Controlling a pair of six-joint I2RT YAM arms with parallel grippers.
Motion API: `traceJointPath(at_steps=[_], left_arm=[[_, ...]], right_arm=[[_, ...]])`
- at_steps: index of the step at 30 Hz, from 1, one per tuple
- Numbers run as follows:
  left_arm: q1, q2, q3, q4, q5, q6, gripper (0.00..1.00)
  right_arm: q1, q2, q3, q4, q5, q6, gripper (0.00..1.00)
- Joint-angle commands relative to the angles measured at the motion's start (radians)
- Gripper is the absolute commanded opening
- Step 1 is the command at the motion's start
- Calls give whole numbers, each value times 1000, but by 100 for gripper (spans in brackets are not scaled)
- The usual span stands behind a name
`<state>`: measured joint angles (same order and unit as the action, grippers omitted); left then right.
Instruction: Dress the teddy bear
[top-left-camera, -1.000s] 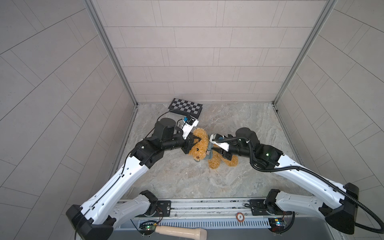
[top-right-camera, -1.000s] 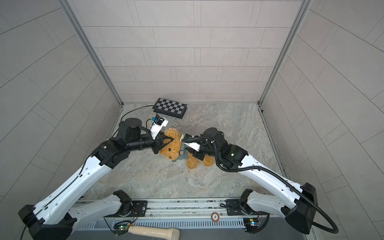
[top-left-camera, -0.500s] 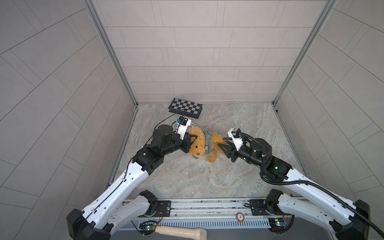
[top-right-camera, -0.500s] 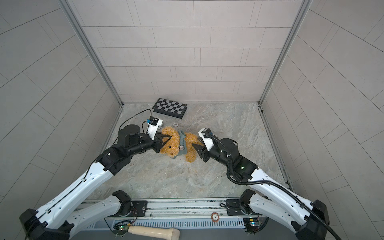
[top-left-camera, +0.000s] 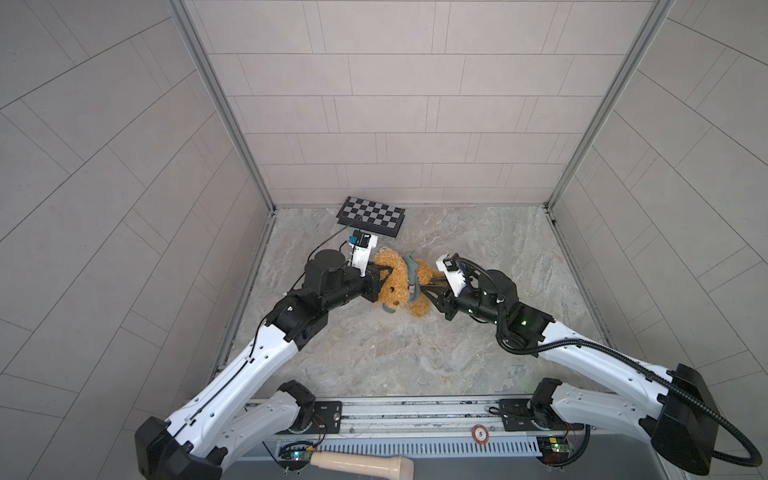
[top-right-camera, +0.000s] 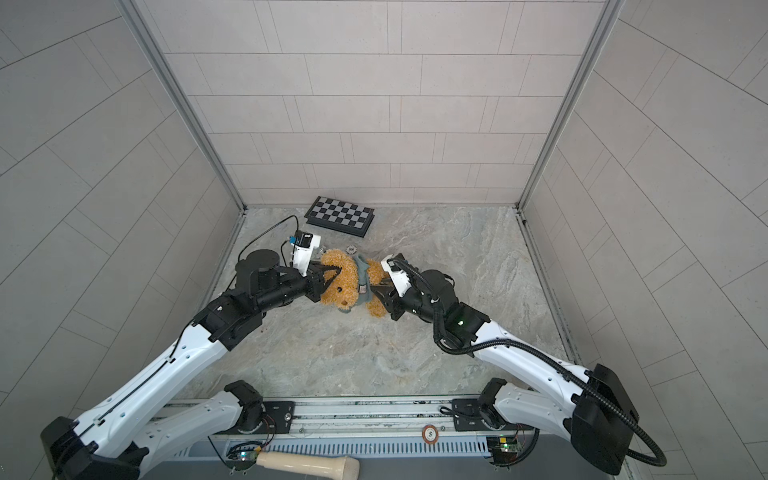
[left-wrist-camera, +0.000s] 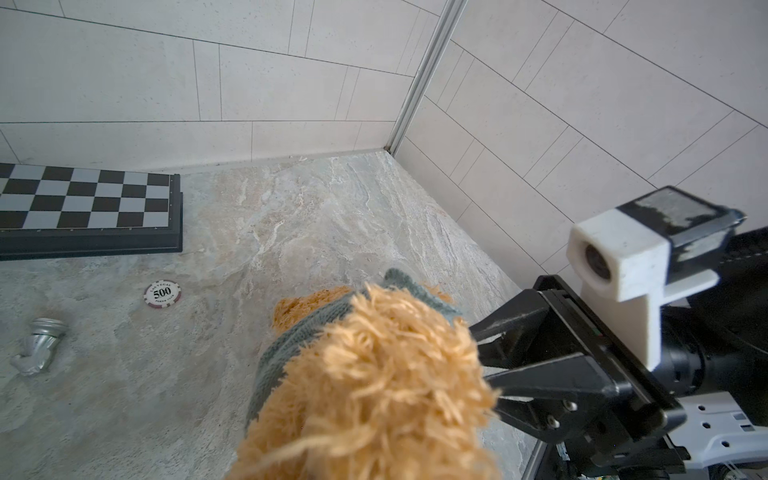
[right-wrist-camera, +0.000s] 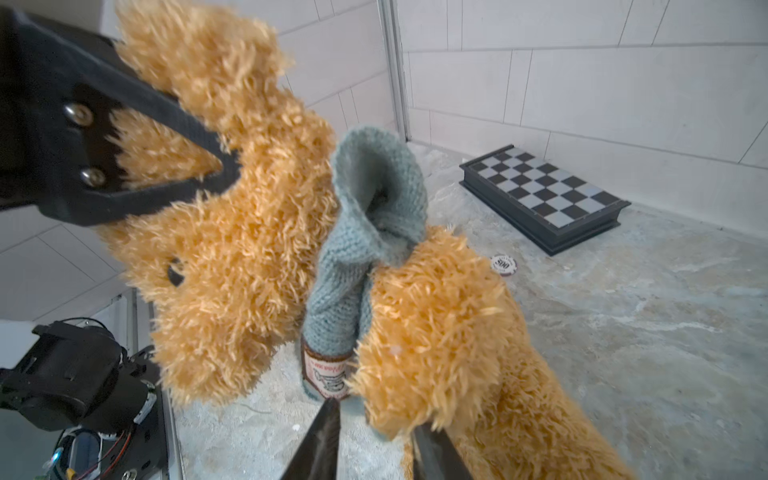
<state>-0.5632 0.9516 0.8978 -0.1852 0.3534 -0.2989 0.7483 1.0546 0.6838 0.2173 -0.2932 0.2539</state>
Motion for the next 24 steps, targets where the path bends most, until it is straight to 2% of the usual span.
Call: traceJointPath(at_steps=[1,3,5,8,14,16,24], left_arm=[[43,-24,2,42,-1,-33,0],[98,-34,-17,58,19,-47,0],[113,-42,-26,66,35,-46,0],[114,-39,-25,67,76,-45,0],[114,-51,-41,78,146,-43,0],[112,-56,-49,87,153,-48,0],[112,-48,-48,93,180,-46,0]], right_arm=[[10,-91,-58,109,5,24,43],[13,-142,-116,106,38,15,54],[13,-163,-135,81,36,8,55],[14,-121,-123,76,10,5,41],[14,41,32,123,-58,-28,30],[14,102,91,128,-76,-18,28],[11,191,132,171,-67,17,26]])
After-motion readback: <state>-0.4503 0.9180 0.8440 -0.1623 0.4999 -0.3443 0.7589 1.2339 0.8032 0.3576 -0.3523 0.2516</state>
